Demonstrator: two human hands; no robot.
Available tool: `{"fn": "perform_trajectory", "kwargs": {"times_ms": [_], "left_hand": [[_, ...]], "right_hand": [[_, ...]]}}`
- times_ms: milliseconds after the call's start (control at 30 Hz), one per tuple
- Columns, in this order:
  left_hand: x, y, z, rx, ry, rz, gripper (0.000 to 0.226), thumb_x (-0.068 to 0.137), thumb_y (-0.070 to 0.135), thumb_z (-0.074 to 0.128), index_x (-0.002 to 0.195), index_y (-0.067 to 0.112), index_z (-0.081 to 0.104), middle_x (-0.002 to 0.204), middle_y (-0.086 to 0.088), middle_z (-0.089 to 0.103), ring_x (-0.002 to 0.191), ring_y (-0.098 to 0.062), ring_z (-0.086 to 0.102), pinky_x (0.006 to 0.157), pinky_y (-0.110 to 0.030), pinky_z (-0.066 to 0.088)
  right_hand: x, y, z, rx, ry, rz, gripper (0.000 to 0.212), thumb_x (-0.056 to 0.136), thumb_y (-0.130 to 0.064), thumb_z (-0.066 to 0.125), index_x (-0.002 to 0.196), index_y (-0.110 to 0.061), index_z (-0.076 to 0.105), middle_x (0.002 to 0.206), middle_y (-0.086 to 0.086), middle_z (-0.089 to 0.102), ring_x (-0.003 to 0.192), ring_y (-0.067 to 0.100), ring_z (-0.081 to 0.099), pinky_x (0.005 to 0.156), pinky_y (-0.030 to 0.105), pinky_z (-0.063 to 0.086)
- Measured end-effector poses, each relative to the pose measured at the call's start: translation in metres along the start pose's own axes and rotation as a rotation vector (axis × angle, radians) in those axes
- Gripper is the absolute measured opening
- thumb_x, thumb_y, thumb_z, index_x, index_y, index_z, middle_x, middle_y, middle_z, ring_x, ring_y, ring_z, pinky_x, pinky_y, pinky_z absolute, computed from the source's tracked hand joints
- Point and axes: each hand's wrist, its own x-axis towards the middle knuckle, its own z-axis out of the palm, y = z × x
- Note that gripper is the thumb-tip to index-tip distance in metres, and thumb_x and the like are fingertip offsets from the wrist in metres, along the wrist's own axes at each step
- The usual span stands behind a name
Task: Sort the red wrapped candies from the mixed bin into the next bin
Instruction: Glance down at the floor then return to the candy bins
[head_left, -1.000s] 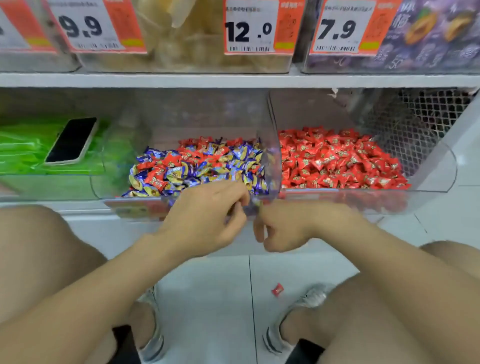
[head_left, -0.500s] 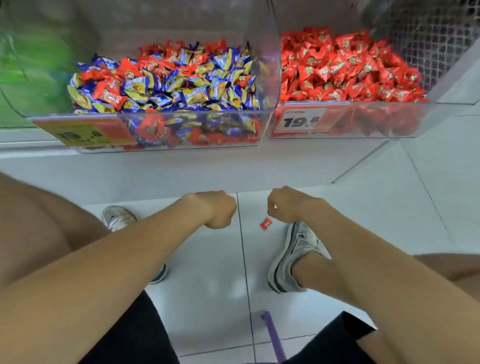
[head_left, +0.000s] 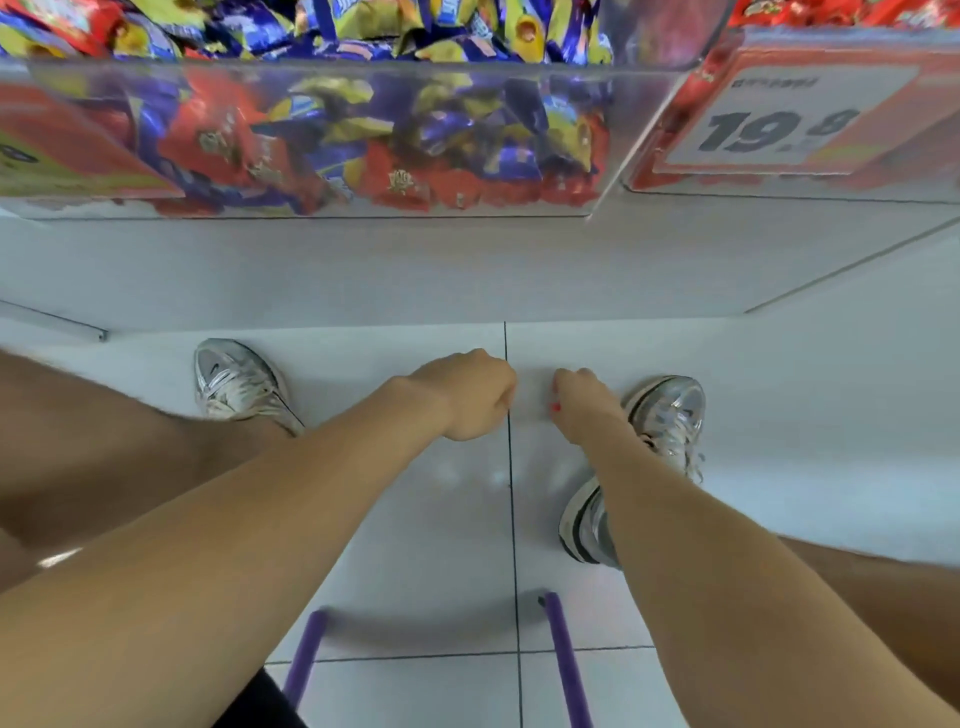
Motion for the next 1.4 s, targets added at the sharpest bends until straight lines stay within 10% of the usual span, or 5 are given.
{"fn": "perform_trajectory", "kwargs": {"times_ms": [333, 567, 800, 967, 1400], "left_hand": [[-0.013, -0.011, -0.011, -0.036, 0.06, -0.072, 0.033, 0.101, 0.017, 0.047, 0.129, 0.025, 0.063, 0.122, -0.003, 0.058, 0.111, -0.028, 0.061, 0.089, -0.035, 0.052], [-0.075, 0.02, -0.055, -0.081, 0.383, 0.025, 0.03, 0.096, 0.014, 0.048, 0.115, 0.027, 0.067, 0.095, 0.005, 0.062, 0.098, -0.021, 0.058, 0.081, -0.035, 0.051], [-0.165, 0.083, -0.117, -0.104, 0.738, 0.336, 0.023, 0.087, 0.005, 0.051, 0.092, 0.018, 0.07, 0.075, 0.013, 0.068, 0.071, -0.005, 0.063, 0.066, -0.031, 0.043], [-0.219, 0.1, -0.166, -0.046, 1.019, 0.42, 0.018, 0.09, 0.016, 0.056, 0.09, 0.029, 0.069, 0.065, 0.023, 0.057, 0.061, 0.001, 0.054, 0.063, -0.027, 0.047], [-0.227, 0.014, -0.265, 0.171, 0.609, -0.483, 0.053, 0.099, 0.052, 0.048, 0.135, 0.013, 0.05, 0.141, -0.02, 0.038, 0.135, -0.046, 0.032, 0.107, -0.049, 0.039]], "right_hand": [[-0.034, -0.04, -0.06, 0.471, -0.248, -0.108, 0.017, 0.09, -0.012, 0.059, 0.095, -0.018, 0.074, 0.088, 0.008, 0.079, 0.079, 0.023, 0.077, 0.073, 0.031, 0.06], [-0.141, -0.06, -0.173, 0.479, -0.148, -0.167, 0.027, 0.1, -0.012, 0.048, 0.106, -0.007, 0.073, 0.078, 0.008, 0.059, 0.057, 0.022, 0.044, 0.045, 0.026, 0.036], [-0.267, -0.076, -0.268, 0.255, 0.461, -0.343, 0.031, 0.096, -0.018, 0.052, 0.066, -0.012, 0.059, 0.067, 0.011, 0.063, 0.069, 0.03, 0.06, 0.056, 0.037, 0.044], [-0.287, -0.056, -0.324, 0.521, 0.95, -0.361, 0.025, 0.101, -0.012, 0.045, 0.094, -0.015, 0.068, 0.077, -0.001, 0.067, 0.073, 0.018, 0.061, 0.065, 0.038, 0.038], [-0.235, -0.142, -0.371, -0.184, 0.871, -0.559, 0.022, 0.095, -0.009, 0.051, 0.114, -0.016, 0.061, 0.108, 0.009, 0.058, 0.099, 0.032, 0.051, 0.086, 0.045, 0.047]]}}
